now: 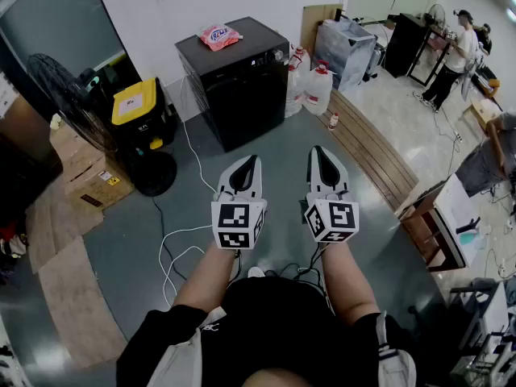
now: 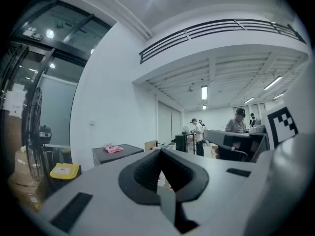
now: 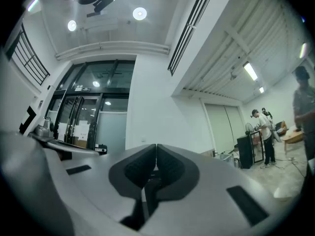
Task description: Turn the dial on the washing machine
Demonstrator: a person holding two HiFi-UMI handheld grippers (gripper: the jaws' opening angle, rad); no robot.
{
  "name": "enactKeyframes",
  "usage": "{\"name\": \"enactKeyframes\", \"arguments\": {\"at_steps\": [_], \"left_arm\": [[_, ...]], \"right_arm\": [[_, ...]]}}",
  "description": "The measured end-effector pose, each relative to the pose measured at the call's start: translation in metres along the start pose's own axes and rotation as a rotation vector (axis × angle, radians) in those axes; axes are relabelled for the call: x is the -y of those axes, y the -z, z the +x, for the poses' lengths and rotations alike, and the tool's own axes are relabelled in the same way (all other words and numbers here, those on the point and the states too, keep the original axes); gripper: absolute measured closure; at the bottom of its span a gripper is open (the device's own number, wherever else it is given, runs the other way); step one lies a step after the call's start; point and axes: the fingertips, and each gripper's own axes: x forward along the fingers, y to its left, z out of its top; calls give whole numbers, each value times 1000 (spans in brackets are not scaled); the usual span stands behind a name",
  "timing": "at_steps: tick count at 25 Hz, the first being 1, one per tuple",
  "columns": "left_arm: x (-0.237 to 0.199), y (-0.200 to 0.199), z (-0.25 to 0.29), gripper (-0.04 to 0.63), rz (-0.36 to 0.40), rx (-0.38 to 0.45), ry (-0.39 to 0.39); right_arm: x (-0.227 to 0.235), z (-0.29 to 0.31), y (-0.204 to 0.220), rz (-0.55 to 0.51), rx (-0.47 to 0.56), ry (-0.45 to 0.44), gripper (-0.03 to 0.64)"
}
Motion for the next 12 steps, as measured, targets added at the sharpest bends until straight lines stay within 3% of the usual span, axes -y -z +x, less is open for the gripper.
{"name": "enactKeyframes", "arguments": {"at_steps": [12], "left_arm": [[-10, -7, 15, 586, 16, 15, 29]], "right_arm": [[-7, 17, -2, 2, 15, 9, 607]]}}
